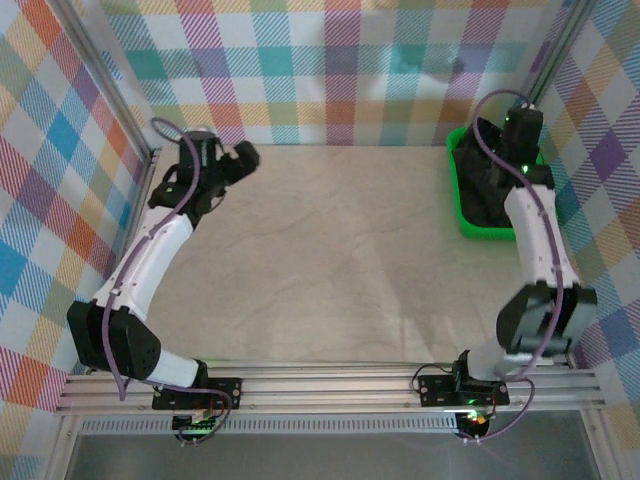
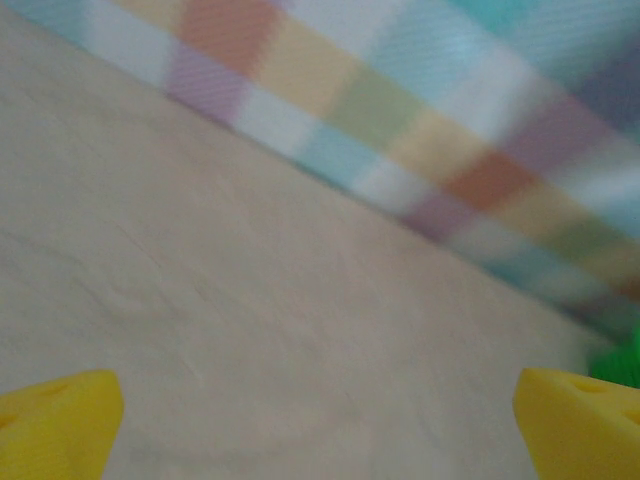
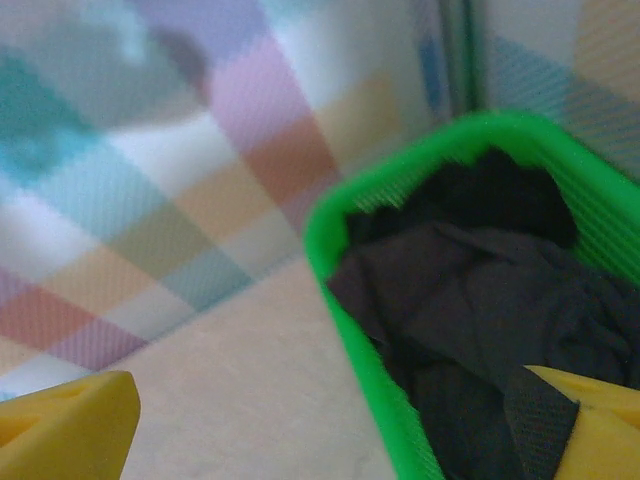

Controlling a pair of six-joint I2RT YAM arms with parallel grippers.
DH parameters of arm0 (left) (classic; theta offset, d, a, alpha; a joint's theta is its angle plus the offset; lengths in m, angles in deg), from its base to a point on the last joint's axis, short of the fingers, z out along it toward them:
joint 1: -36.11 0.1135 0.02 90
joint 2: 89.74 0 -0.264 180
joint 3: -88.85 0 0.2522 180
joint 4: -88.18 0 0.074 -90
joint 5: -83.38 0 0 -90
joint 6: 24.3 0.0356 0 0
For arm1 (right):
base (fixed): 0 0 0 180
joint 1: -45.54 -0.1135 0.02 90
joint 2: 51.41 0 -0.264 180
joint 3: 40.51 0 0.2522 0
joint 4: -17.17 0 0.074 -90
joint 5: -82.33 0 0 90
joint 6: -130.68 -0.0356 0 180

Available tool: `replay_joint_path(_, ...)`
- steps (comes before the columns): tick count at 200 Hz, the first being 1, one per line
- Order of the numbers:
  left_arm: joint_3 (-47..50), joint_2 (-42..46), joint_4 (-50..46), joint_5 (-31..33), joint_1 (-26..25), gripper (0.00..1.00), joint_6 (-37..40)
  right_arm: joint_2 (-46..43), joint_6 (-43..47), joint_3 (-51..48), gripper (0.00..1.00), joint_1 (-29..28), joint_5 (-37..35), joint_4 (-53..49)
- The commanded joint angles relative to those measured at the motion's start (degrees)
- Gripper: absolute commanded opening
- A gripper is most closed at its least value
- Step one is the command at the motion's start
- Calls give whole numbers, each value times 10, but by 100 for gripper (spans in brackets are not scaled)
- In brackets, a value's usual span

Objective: Fold and stack the t-shirts

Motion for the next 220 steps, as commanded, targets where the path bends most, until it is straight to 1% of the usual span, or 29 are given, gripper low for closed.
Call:
replay_joint_path(1, -40, -3, -64, -93, -51, 96, -18, 89, -52, 68, 95, 35, 13, -131)
replay_joint_path(22, -22, 15, -47, -117, -93, 91, -33, 160, -56, 116, 97, 58, 19, -144)
replay_joint_path(40, 4, 38, -28, -143, -112, 86, -56, 222, -48, 148, 96, 69, 24, -150)
replay_joint_path(55, 19, 55, -29, -144, -125, 82, -70, 271, -36, 171, 94, 71, 38, -150)
replay_joint_path(60, 22, 62, -31, -144, -127, 81, -73, 285, -34, 176, 91, 72, 47, -147)
replay_joint_path(79, 32, 82, -46, -141, -129, 79, -77, 329, -29, 192, 76, 75, 89, -136)
replay_joint_path(87, 33, 90, -55, -138, -130, 78, -74, 341, -29, 194, 67, 74, 104, -128)
replay_joint_path(97, 34, 100, -69, -131, -130, 77, -71, 345, -33, 183, 52, 74, 113, -110)
replay_joint_path(112, 38, 111, -83, -123, -129, 75, -67, 330, -40, 148, 28, 75, 121, -64)
replay_joint_path(122, 42, 117, -88, -120, -130, 74, -66, 310, -46, 118, 16, 74, 125, -27)
replay_joint_path(140, 49, 123, -92, -116, -129, 73, -66, 255, -58, 62, 0, 71, 116, 34)
replay_joint_path(163, 56, 123, -87, -114, -129, 72, -68, 163, -51, 1, 0, 57, 92, 95)
replay_joint_path(184, 63, 118, -80, -111, -130, 71, -72, 80, -46, -16, 0, 38, 86, 109)
replay_joint_path(202, 67, 111, -75, -107, -130, 70, -76, 18, -48, -15, 0, 23, 87, 117)
replay_joint_path(220, 67, 102, -78, -95, -130, 70, -80, -22, -57, 15, 0, 12, 101, 122)
